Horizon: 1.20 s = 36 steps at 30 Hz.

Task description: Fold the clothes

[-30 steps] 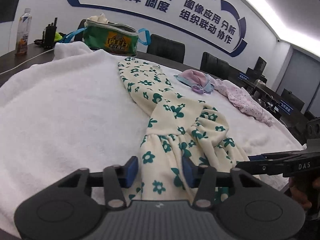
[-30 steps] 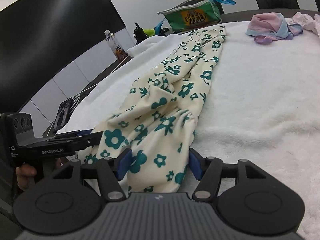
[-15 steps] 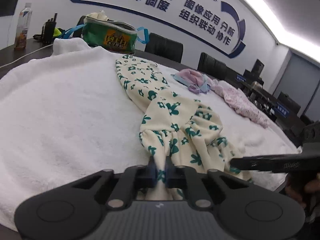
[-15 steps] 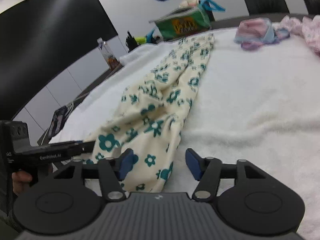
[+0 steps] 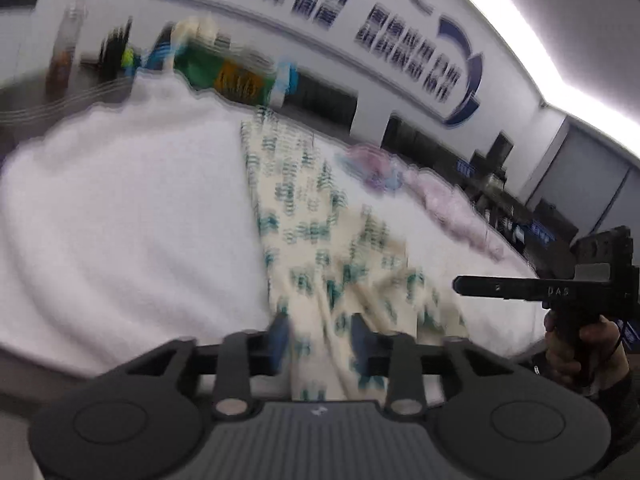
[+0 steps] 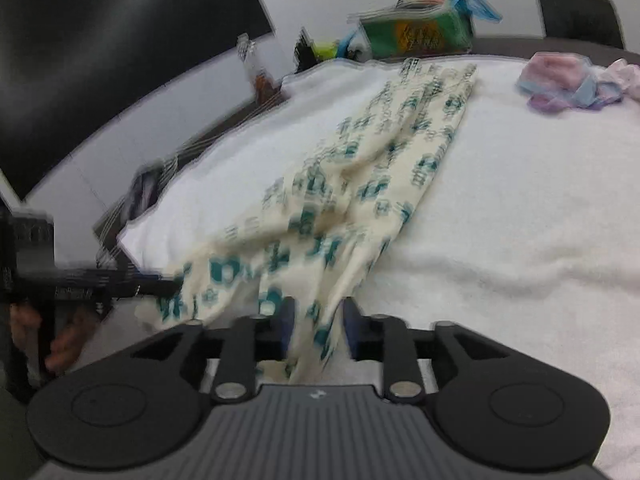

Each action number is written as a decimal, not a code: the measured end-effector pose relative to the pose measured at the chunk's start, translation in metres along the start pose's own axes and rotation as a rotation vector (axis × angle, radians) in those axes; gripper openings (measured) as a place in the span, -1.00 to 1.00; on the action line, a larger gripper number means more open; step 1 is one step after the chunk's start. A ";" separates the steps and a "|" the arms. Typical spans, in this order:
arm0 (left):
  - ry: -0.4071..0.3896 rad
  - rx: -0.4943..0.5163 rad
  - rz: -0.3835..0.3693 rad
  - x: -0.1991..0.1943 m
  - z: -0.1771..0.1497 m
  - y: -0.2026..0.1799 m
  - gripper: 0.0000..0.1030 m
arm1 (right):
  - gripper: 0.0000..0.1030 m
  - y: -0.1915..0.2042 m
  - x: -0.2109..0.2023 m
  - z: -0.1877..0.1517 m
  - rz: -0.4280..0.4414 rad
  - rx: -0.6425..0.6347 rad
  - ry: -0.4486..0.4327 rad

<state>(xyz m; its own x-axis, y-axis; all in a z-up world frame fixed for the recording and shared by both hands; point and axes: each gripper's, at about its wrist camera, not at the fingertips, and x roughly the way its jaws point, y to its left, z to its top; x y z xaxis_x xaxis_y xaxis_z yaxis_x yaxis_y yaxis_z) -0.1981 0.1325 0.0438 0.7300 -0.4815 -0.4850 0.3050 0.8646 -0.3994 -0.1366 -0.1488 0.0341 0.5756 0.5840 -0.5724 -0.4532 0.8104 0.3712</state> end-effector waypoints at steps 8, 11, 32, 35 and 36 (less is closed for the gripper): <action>0.047 0.111 -0.009 0.028 -0.009 -0.016 0.00 | -0.45 0.005 0.024 0.003 0.000 -0.034 0.009; 0.024 0.150 -0.081 0.014 -0.017 -0.014 0.02 | -0.43 0.014 0.028 -0.009 0.038 -0.072 0.056; -0.060 0.619 -0.065 0.009 -0.052 -0.030 0.03 | 0.42 0.066 -0.006 -0.071 -0.025 -0.556 -0.103; -0.046 0.612 -0.041 0.014 -0.048 -0.028 -0.45 | 0.20 0.071 0.004 -0.071 -0.020 -0.606 -0.098; -0.043 0.609 -0.030 0.015 -0.046 -0.028 -0.62 | 0.05 0.072 0.006 -0.069 -0.008 -0.603 -0.100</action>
<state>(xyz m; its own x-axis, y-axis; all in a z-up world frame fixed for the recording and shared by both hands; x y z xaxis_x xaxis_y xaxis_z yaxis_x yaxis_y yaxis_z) -0.2239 0.0944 0.0114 0.7359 -0.5113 -0.4439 0.6112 0.7837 0.1106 -0.2131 -0.0907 0.0068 0.6284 0.6033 -0.4910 -0.7374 0.6630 -0.1291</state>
